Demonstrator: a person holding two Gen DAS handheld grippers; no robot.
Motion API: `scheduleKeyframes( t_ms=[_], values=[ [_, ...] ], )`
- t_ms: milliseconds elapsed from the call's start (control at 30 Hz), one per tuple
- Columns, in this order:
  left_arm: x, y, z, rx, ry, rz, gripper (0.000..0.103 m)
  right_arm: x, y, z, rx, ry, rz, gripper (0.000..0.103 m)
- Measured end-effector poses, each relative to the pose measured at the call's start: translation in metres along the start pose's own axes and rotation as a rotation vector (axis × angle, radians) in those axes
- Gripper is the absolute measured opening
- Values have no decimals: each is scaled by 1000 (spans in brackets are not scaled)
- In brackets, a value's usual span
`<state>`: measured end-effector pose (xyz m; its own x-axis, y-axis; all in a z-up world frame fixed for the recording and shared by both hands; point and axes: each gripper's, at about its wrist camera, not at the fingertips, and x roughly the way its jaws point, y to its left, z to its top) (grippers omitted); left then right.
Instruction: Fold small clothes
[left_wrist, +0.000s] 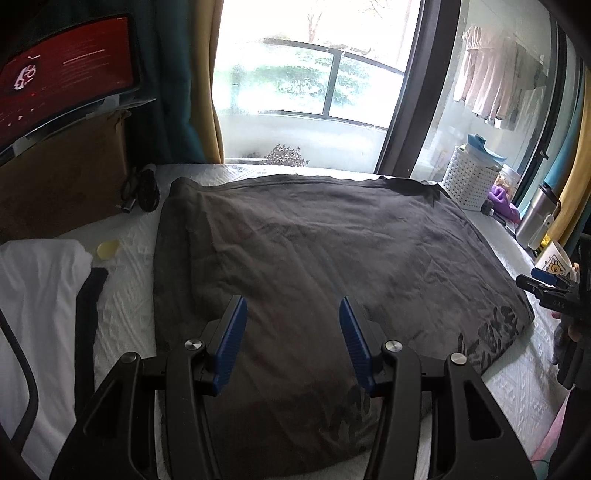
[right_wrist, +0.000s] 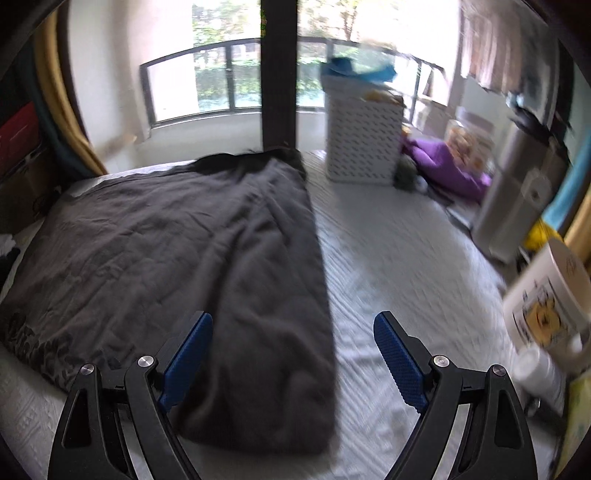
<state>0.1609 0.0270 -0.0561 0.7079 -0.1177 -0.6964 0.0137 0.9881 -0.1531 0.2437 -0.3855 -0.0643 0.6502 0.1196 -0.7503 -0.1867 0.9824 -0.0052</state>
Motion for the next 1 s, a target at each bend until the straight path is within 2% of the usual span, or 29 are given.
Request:
scheduleKeyframes(
  t_ms=[233, 300, 467, 567, 600, 667, 700, 733, 867, 933, 1000],
  values=[
    [-12, 15, -6, -24, -7, 34, 52, -4, -8, -22, 49, 35, 26, 90],
    [-16, 18, -7, -29, -15, 38, 52, -5, -6, -29, 30, 46, -15, 90],
    [-20, 20, -12, -23, -18, 26, 52, -10, -8, -42, 36, 45, -24, 90],
    [-18, 20, -14, -20, -12, 15, 52, -12, -11, -48, 79, 66, 3, 89],
    [-17, 20, -15, -21, -9, 13, 52, -12, -8, -50, 67, 73, 25, 75],
    [-15, 21, -16, -22, -3, 9, 52, -11, 2, -51, 15, 74, 9, 63],
    [-15, 21, -16, -23, 1, 8, 52, -11, 6, -50, -4, 71, 11, 50],
    [-14, 21, -17, -23, 3, 8, 52, -11, 7, -49, -8, 67, 31, 44],
    [-15, 21, -18, -24, 4, 12, 52, -12, 9, -49, -37, 59, 46, 29],
    [-16, 23, -20, -29, 7, 24, 52, -13, 7, -49, -53, 60, 48, 28],
    [-15, 26, -22, -33, 14, 36, 52, -13, 5, -48, -64, 61, 34, 21]
  ],
)
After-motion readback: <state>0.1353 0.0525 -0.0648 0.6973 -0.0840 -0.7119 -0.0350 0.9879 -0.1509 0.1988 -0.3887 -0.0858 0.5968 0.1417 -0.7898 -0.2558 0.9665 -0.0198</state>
